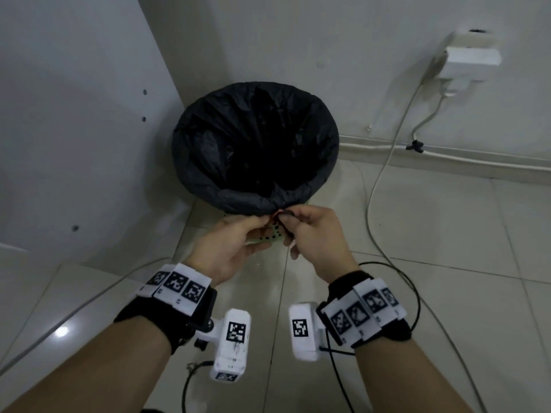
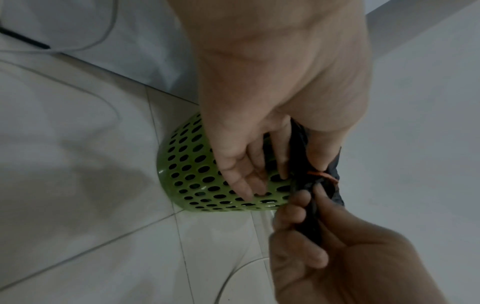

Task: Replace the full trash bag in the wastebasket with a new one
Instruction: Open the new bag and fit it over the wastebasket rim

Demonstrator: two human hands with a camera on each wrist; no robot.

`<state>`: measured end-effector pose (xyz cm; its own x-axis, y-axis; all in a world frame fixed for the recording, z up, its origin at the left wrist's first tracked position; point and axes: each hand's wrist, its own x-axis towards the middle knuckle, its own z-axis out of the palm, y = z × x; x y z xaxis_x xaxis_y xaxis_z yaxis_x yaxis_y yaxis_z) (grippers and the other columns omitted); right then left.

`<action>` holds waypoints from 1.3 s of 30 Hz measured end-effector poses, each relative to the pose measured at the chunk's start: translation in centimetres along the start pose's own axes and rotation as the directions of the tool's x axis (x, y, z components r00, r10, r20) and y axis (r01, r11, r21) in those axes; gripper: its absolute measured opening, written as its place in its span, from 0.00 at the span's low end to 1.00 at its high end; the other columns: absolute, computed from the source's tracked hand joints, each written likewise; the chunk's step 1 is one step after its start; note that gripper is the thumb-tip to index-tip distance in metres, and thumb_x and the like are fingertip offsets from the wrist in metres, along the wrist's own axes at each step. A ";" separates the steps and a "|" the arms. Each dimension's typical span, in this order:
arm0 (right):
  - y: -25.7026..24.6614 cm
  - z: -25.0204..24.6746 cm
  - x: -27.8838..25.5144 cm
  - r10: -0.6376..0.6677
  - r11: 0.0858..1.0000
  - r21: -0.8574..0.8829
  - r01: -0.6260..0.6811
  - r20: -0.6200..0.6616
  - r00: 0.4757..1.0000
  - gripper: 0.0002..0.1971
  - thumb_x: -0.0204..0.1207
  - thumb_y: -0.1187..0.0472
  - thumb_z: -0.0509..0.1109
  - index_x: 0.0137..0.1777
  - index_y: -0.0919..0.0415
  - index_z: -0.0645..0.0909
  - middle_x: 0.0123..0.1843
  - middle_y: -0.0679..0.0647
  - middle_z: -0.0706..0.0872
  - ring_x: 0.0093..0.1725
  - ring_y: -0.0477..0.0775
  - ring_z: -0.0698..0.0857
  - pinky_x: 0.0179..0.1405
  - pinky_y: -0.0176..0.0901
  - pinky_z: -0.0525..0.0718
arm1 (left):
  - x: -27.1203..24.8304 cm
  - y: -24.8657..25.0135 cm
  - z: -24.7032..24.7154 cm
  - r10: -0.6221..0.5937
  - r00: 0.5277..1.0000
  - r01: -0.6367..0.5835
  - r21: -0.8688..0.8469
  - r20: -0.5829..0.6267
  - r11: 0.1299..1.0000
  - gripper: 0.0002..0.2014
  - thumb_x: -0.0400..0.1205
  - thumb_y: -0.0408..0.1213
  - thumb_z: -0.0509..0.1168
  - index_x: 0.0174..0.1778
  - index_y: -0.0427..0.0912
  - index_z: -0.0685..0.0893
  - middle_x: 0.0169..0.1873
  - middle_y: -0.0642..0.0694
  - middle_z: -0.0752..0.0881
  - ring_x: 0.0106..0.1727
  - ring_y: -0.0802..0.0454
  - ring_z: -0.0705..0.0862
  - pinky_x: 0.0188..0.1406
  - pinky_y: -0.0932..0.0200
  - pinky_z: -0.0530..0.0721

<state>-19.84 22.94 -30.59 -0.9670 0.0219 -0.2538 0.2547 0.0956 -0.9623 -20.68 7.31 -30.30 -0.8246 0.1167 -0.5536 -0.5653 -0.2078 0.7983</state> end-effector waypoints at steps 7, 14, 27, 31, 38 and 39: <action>-0.6 -0.2 -0.2 0.384 0.819 0.421 -0.391 0.105 0.917 0.06 0.82 0.62 0.71 0.45 0.63 0.81 0.30 0.59 0.82 0.23 0.52 0.76 0.15 0.39 0.71 | 0.3 -0.1 1.7 0.016 1.000 -0.016 -0.026 0.015 1.000 0.08 0.83 0.33 0.69 0.55 0.34 0.89 0.37 0.43 0.91 0.40 0.50 0.87 0.49 0.51 0.89; 2.3 0.7 -1.3 -0.583 0.657 -0.574 0.489 0.026 0.812 0.12 0.74 0.59 0.75 0.58 0.56 0.88 0.47 0.52 0.91 0.43 0.53 0.88 0.41 0.48 0.87 | 0.4 0.2 1.6 0.040 0.988 -0.053 -0.079 -0.151 0.996 0.02 0.79 0.27 0.72 0.45 0.34 0.89 0.30 0.42 0.88 0.32 0.51 0.85 0.36 0.56 0.90; -0.2 -0.1 0.0 0.293 0.796 0.484 -0.362 0.215 0.932 0.10 0.83 0.71 0.65 0.41 0.64 0.85 0.33 0.56 0.86 0.26 0.50 0.78 0.17 0.38 0.72 | 0.1 -0.5 0.9 -0.059 0.979 0.064 -0.021 0.195 0.998 0.16 0.87 0.39 0.61 0.61 0.30 0.83 0.38 0.42 0.85 0.45 0.48 0.84 0.64 0.43 0.85; -0.9 -0.8 0.2 0.495 0.563 0.563 -0.604 0.356 0.793 0.07 0.81 0.67 0.67 0.43 0.63 0.85 0.32 0.55 0.89 0.19 0.45 0.76 0.13 0.30 0.71 | 0.5 -0.5 1.5 -0.053 0.981 0.063 -0.051 0.187 0.997 0.13 0.84 0.38 0.65 0.46 0.27 0.83 0.40 0.39 0.86 0.43 0.47 0.86 0.50 0.53 0.88; 0.0 -0.4 -0.8 0.156 0.988 0.022 -0.155 -0.160 0.975 0.08 0.76 0.60 0.77 0.40 0.58 0.82 0.29 0.52 0.85 0.21 0.51 0.79 0.21 0.42 0.80 | 1.6 -0.5 2.6 -0.085 0.996 0.089 -0.188 0.029 0.978 0.07 0.81 0.26 0.68 0.53 0.32 0.87 0.38 0.41 0.91 0.35 0.52 0.90 0.40 0.58 0.91; 0.4 -0.1 -1.2 -0.053 0.983 -0.182 0.010 -0.234 0.971 0.08 0.74 0.59 0.78 0.42 0.56 0.80 0.31 0.48 0.85 0.25 0.49 0.82 0.25 0.43 0.83 | 1.8 -0.4 2.7 -0.091 0.996 0.090 -0.212 0.007 0.973 0.07 0.81 0.26 0.69 0.53 0.32 0.86 0.35 0.43 0.91 0.32 0.53 0.89 0.35 0.60 0.89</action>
<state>-18.61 23.05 -30.67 -0.9530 0.2491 -0.1726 0.2405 0.2754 -0.9308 -21.97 10.19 -30.96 -0.7699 0.1415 -0.6223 -0.6199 -0.3972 0.6767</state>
